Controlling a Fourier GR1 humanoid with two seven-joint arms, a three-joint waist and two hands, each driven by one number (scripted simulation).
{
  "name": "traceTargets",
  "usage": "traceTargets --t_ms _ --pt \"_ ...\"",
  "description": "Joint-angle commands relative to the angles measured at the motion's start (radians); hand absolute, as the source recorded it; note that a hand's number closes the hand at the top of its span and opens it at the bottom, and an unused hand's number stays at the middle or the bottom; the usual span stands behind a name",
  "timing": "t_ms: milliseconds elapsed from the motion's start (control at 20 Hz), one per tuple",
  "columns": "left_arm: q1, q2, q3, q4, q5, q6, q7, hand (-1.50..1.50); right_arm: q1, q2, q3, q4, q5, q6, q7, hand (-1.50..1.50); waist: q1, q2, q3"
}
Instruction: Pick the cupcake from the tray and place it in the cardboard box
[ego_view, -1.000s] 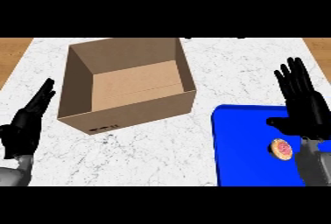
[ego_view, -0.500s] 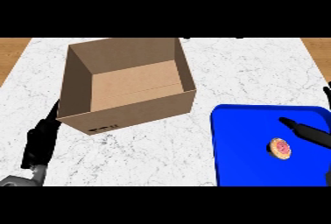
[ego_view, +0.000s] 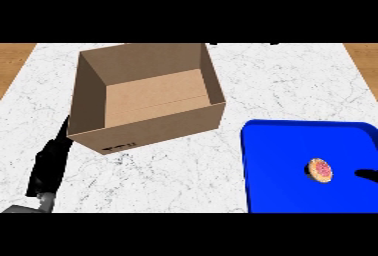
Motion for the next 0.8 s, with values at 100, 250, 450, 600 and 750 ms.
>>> traceTargets --t_ms 100,250,450,600,750 --pt "-0.009 -0.04 -0.015 0.029 -0.023 0.014 -0.015 0.0 0.045 -0.198 0.108 -0.088 0.075 0.223 0.205 -1.5 -0.004 0.001 -0.002" --pt "0.002 -0.04 -0.007 0.014 -0.024 0.01 -0.008 0.0 0.025 -0.228 0.145 -0.102 0.069 0.315 0.289 -1.5 0.01 0.002 0.001" --pt "0.028 -0.005 0.018 -0.049 -0.016 -0.027 0.025 0.0 0.003 -0.164 0.213 -0.282 0.053 0.35 0.517 -1.5 0.014 -0.001 0.001" --pt "0.006 -0.057 0.032 0.046 -0.037 -0.05 -0.046 0.0 -0.024 -0.082 0.258 -0.236 0.158 0.323 0.551 -1.5 0.008 0.002 0.002" --pt "-0.005 -0.059 0.052 0.019 -0.047 -0.076 0.009 0.0 -0.009 -0.049 0.23 -0.325 0.162 0.353 0.665 -1.5 0.003 0.001 0.002"
